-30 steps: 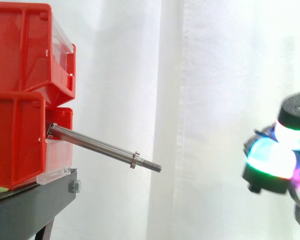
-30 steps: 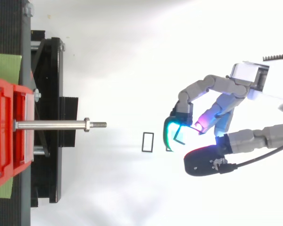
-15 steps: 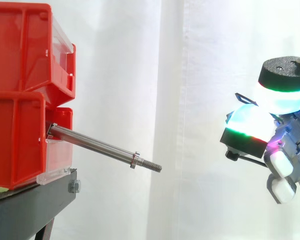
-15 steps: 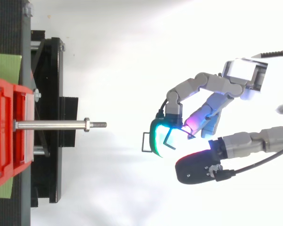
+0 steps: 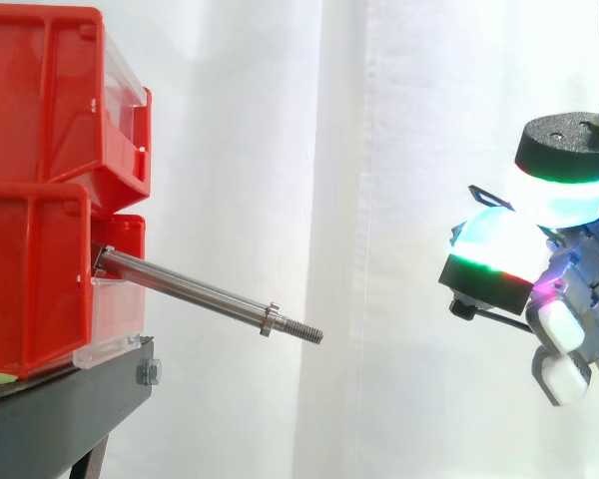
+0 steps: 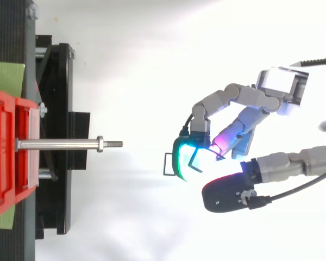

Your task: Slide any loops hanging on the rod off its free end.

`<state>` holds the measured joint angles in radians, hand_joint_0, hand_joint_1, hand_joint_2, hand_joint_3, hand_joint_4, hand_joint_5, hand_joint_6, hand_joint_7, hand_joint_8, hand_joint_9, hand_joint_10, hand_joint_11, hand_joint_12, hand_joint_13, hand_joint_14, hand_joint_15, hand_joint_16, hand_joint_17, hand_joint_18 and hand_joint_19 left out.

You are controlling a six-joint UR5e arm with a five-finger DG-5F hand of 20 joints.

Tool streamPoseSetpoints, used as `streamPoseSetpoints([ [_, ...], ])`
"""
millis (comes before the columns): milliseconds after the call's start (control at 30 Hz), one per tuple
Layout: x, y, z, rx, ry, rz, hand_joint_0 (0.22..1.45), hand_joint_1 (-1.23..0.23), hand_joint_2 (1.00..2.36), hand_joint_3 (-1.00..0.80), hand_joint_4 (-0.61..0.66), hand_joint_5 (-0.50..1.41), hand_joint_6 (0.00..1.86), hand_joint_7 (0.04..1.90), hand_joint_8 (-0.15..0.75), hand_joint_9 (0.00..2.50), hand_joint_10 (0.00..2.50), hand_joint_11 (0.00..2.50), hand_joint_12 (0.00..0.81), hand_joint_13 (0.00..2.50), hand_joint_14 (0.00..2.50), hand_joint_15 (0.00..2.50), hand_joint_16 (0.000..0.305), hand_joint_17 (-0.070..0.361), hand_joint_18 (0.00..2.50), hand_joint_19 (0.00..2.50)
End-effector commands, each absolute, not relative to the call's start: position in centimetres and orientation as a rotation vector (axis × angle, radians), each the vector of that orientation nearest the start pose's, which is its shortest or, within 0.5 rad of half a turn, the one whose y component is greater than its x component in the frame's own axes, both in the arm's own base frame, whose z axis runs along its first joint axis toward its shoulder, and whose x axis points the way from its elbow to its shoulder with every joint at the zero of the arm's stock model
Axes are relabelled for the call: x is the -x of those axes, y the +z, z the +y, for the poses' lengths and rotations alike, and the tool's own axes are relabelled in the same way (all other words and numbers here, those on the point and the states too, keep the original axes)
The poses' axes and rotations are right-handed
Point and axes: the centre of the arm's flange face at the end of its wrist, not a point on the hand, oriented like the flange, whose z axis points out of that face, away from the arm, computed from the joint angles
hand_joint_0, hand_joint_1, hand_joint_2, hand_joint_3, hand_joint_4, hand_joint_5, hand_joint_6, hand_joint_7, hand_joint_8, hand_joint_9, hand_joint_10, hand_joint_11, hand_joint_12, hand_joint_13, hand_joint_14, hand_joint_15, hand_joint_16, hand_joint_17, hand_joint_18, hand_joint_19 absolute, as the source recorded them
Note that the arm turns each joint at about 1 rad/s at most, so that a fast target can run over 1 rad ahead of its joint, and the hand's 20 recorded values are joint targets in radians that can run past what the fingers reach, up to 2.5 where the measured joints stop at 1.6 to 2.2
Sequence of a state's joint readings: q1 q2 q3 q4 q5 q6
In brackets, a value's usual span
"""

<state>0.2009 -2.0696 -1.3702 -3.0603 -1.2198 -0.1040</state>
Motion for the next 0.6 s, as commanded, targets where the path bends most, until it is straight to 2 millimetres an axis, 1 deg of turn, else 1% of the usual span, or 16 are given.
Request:
streamPoseSetpoints([
  [0,-66.85,30.33,-3.48,-1.302,0.878,1.331,0.59,-0.8,1.17,0.04,-0.23,-0.11,0.91,1.12,0.402,1.03,0.01,0.32,0.445,0.92,0.01,0.21,0.069,0.155,1.13,0.48],
  [567,-66.85,30.33,-3.48,-1.302,0.878,1.331,0.59,-0.8,1.17,0.04,-0.23,-0.11,0.9,1.14,0.403,1.03,0.01,0.31,0.443,0.93,0.01,0.21,0.068,0.154,1.13,0.48],
])
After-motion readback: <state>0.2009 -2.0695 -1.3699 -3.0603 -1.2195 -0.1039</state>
